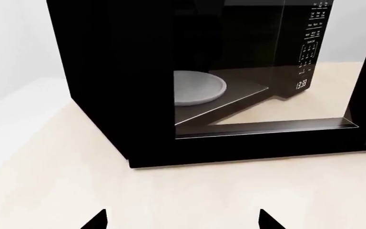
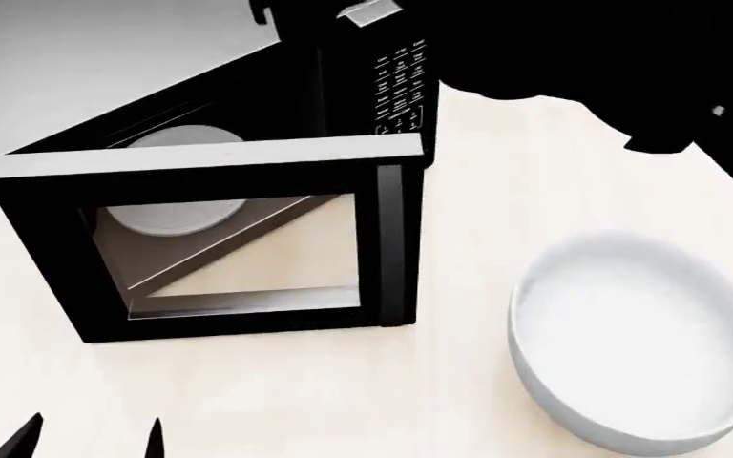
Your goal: Open the microwave.
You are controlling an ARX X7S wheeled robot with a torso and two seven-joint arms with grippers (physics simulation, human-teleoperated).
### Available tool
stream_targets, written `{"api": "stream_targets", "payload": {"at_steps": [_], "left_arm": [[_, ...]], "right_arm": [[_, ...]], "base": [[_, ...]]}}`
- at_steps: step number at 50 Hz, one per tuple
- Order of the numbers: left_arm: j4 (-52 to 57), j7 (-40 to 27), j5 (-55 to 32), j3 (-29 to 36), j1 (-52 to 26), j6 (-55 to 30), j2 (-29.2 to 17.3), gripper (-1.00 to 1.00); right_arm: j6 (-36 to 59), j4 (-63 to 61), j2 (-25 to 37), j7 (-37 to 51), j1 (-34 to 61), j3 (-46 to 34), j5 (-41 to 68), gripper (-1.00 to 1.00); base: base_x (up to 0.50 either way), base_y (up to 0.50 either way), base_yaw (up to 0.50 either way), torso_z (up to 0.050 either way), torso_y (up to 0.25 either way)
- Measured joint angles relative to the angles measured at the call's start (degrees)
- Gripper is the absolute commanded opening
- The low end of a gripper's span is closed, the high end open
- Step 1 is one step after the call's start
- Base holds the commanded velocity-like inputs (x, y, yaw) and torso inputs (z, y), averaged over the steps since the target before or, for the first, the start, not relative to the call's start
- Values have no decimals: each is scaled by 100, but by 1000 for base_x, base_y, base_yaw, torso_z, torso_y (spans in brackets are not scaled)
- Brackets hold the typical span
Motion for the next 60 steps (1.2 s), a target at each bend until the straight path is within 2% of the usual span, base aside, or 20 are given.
{"api": "stream_targets", "payload": {"at_steps": [31, 60], "left_arm": [[-53, -35, -36, 25, 3, 63, -26, 100], [-69, -69, -34, 83, -16, 83, -49, 100]], "right_arm": [[-239, 1133, -593, -590, -548, -237, -326, 100], [-430, 1536, -846, -845, -1068, -396, -538, 100]], "base": [[0, 0, 0, 0, 0], [0, 0, 0, 0, 0]]}}
